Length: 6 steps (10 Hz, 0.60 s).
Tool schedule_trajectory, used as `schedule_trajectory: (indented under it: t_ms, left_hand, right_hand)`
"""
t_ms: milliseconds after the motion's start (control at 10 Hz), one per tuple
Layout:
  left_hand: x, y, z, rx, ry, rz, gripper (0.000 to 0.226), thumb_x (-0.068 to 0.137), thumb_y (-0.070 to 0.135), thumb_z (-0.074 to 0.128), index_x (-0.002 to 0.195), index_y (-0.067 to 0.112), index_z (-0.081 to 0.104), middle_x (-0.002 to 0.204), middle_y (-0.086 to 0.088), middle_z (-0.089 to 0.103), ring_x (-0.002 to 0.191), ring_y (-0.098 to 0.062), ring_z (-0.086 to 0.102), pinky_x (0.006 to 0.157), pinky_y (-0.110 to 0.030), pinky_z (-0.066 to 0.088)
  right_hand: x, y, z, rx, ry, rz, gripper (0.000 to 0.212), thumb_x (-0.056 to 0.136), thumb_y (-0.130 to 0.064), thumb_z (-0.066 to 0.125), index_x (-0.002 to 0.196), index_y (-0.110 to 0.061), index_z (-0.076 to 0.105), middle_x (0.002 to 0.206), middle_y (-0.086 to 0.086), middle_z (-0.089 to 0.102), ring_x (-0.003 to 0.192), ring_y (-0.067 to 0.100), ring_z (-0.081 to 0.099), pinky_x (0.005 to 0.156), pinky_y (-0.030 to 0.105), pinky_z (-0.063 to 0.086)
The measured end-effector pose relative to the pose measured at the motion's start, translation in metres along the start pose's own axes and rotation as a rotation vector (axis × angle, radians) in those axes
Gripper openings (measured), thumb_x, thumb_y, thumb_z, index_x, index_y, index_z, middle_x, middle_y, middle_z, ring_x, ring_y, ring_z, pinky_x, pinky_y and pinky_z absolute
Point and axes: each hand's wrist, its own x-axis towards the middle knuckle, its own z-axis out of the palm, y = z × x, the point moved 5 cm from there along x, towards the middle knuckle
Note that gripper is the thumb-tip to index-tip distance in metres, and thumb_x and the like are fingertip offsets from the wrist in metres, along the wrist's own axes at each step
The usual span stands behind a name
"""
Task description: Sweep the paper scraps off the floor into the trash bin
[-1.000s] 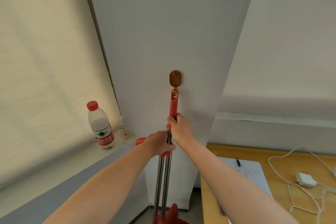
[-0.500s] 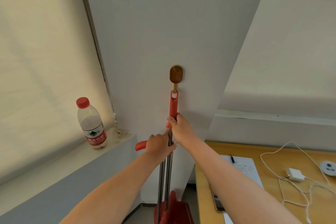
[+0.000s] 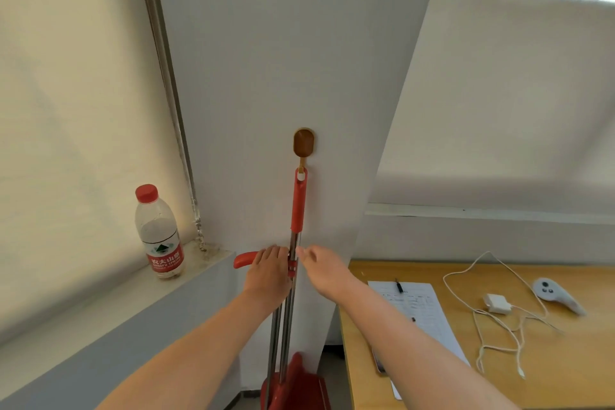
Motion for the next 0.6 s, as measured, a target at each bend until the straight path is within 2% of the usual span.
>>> schedule_trajectory:
  t_ms: [100, 200, 300, 400, 500, 600]
  left_hand:
    - [-0.014, 0.006, -0.024, 0.006, 0.005, 0.022, 0.036, 0.092, 0.017, 0.047, 0.127, 0.016, 0.05, 0.133, -0.001, 0.056, 0.131, -0.02, 0.047, 0.115, -0.033, 0.029]
    - [-0.031, 0.02, -0.053, -0.009, 0.03, 0.032, 0.034, 0.09, 0.018, 0.047, 0.122, 0.016, 0.054, 0.127, 0.0, 0.06, 0.124, -0.02, 0.051, 0.111, -0.031, 0.031]
    - [-0.049, 0.041, -0.077, -0.004, 0.047, 0.001, 0.035, 0.086, 0.018, 0.052, 0.121, 0.016, 0.055, 0.125, -0.001, 0.061, 0.12, -0.02, 0.052, 0.108, -0.03, 0.031]
    - [-0.068, 0.072, -0.094, -0.003, 0.063, -0.013, 0.043, 0.085, 0.013, 0.051, 0.128, 0.016, 0.052, 0.131, -0.002, 0.057, 0.123, -0.022, 0.047, 0.108, -0.03, 0.029]
    - [-0.09, 0.112, -0.112, -0.016, 0.086, -0.029, 0.048, 0.089, 0.014, 0.048, 0.137, 0.015, 0.047, 0.139, -0.004, 0.051, 0.131, -0.024, 0.04, 0.111, -0.031, 0.027]
    - [-0.105, 0.154, -0.135, -0.034, 0.166, 0.004, 0.048, 0.09, 0.015, 0.047, 0.138, 0.013, 0.045, 0.141, -0.005, 0.049, 0.133, -0.024, 0.039, 0.115, -0.032, 0.024]
  right_hand:
    - [-0.018, -0.006, -0.007, -0.016, 0.008, -0.035, 0.035, 0.102, -0.039, 0.033, 0.084, -0.017, 0.053, 0.076, -0.004, 0.05, 0.067, 0.007, 0.046, 0.058, 0.019, 0.035]
    - [-0.038, -0.016, -0.02, -0.016, 0.011, -0.093, 0.034, 0.102, -0.034, 0.036, 0.081, -0.015, 0.055, 0.071, -0.004, 0.048, 0.061, 0.005, 0.043, 0.055, 0.019, 0.034]
    - [-0.06, -0.018, -0.038, -0.019, 0.014, -0.139, 0.034, 0.101, -0.03, 0.039, 0.104, -0.005, 0.063, 0.087, 0.002, 0.059, 0.068, 0.007, 0.051, 0.06, 0.018, 0.039]
    - [-0.084, -0.011, -0.061, -0.059, 0.02, -0.191, 0.032, 0.101, -0.026, 0.041, 0.113, -0.005, 0.062, 0.103, 0.009, 0.063, 0.091, 0.019, 0.059, 0.08, 0.028, 0.045]
    - [-0.107, 0.005, -0.082, -0.11, 0.029, -0.195, 0.03, 0.1, -0.025, 0.041, 0.116, -0.008, 0.061, 0.111, 0.01, 0.063, 0.097, 0.02, 0.057, 0.09, 0.033, 0.046]
    - [-0.123, 0.014, -0.106, -0.098, 0.093, -0.202, 0.033, 0.1, -0.025, 0.041, 0.125, -0.011, 0.058, 0.122, 0.009, 0.061, 0.111, 0.023, 0.057, 0.098, 0.035, 0.046]
